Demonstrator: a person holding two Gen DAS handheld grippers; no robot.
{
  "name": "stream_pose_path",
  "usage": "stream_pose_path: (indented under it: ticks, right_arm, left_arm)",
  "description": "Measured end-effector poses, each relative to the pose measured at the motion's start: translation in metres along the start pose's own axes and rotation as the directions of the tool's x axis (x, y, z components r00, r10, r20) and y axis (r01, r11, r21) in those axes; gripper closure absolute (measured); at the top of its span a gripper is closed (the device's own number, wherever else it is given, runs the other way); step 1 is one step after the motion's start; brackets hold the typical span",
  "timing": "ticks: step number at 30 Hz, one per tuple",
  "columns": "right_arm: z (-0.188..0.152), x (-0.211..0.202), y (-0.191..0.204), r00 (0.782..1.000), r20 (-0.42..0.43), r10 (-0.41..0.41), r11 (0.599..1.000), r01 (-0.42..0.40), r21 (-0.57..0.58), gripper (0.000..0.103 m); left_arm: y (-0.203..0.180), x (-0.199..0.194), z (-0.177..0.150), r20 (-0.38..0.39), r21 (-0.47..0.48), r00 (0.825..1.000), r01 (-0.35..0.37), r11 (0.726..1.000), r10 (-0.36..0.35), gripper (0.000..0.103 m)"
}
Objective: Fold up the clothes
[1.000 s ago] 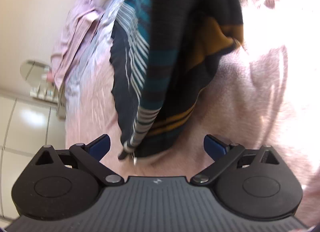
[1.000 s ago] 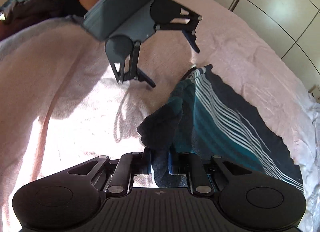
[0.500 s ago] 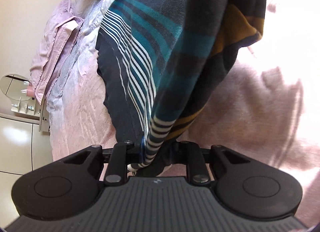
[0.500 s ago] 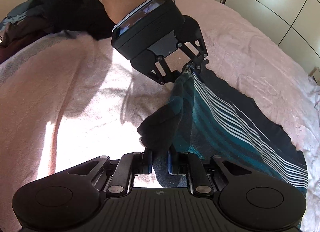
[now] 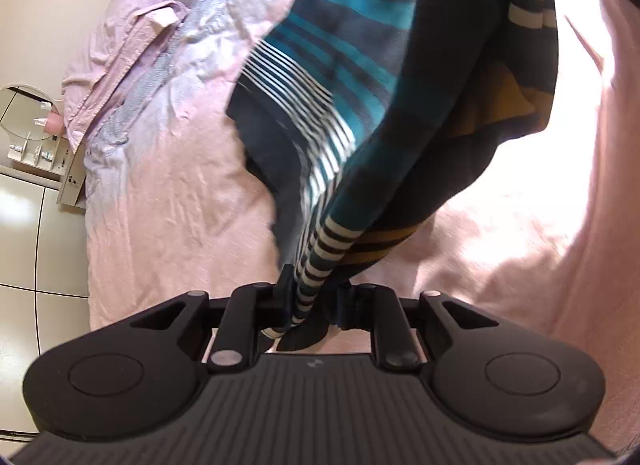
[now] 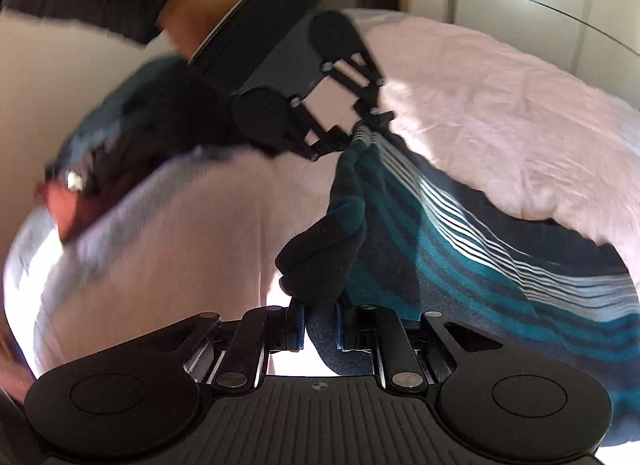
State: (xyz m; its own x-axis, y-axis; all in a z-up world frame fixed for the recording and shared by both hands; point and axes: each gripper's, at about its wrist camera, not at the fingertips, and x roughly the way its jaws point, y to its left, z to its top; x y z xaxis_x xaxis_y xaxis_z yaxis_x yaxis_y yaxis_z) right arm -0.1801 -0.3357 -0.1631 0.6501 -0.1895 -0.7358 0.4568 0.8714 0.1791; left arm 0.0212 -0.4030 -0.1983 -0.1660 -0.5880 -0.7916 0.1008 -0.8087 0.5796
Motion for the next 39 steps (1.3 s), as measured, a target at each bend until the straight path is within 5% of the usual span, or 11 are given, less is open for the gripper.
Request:
stream_pose_path:
  ticks: [9,14,18,20,23,27,28,33,37,38,39]
  right_arm:
    - [-0.011,-0.08,-0.144,0.959,0.28,-0.034,0.892,-0.097,0.441,0.09]
    - [-0.049,-0.094,-0.227,0.939,0.327,-0.102,0.754,-0.142,0.641,0.09]
    - [-0.104,-0.089,-0.287,0.932,0.319,-0.172,0.588,-0.163,0.793,0.09]
    - [-0.134,-0.083,-0.314,0.928,0.315,-0.197,0.459,-0.196,0.866,0.09]
    - [-0.166,-0.076,-0.338,0.931,0.304,-0.202,0.346,-0.223,0.912,0.089]
    - [-0.179,-0.089,-0.339,0.927,0.297,-0.229,0.325,-0.215,0.921,0.03]
    - [-0.177,-0.092,-0.336,0.924,0.302,-0.233,0.331,-0.216,0.919,0.026]
    - [-0.165,-0.094,-0.326,0.914,0.326,-0.241,0.375,-0.222,0.9,0.026]
    - [-0.153,-0.076,-0.331,0.914,0.307,-0.264,0.356,-0.204,0.912,0.027]
    - [-0.156,-0.071,-0.334,0.921,0.281,-0.268,0.323,-0.189,0.927,0.036]
    - [-0.159,-0.065,-0.339,0.931,0.246,-0.27,0.292,-0.164,0.942,0.071]
  left_arm:
    - [0.114,0.061,0.129,-0.028,0.064,0.997,0.068,0.996,-0.066,0.087]
    - [0.124,0.152,0.198,-0.054,0.117,0.985,0.167,0.979,-0.162,0.086]
    - [0.132,0.224,0.252,-0.078,0.157,0.969,0.246,0.956,-0.236,0.082]
    - [0.126,0.253,0.263,-0.094,0.143,0.959,0.278,0.95,-0.267,0.08]
    - [0.125,0.269,0.266,-0.089,0.104,0.95,0.306,0.946,-0.298,0.08]
    - [0.139,0.26,0.254,-0.044,0.028,0.946,0.322,0.946,-0.321,0.059]
    - [0.146,0.254,0.249,-0.026,-0.009,0.942,0.333,0.943,-0.333,0.054]
    - [0.181,0.228,0.22,0.045,-0.203,0.943,0.331,0.922,-0.328,0.048]
    - [0.197,0.24,0.202,0.084,-0.417,0.924,0.372,0.829,-0.373,0.051]
    - [0.199,0.247,0.199,0.099,-0.465,0.92,0.379,0.8,-0.379,0.053]
    - [0.198,0.256,0.197,0.107,-0.509,0.918,0.381,0.772,-0.383,0.054]
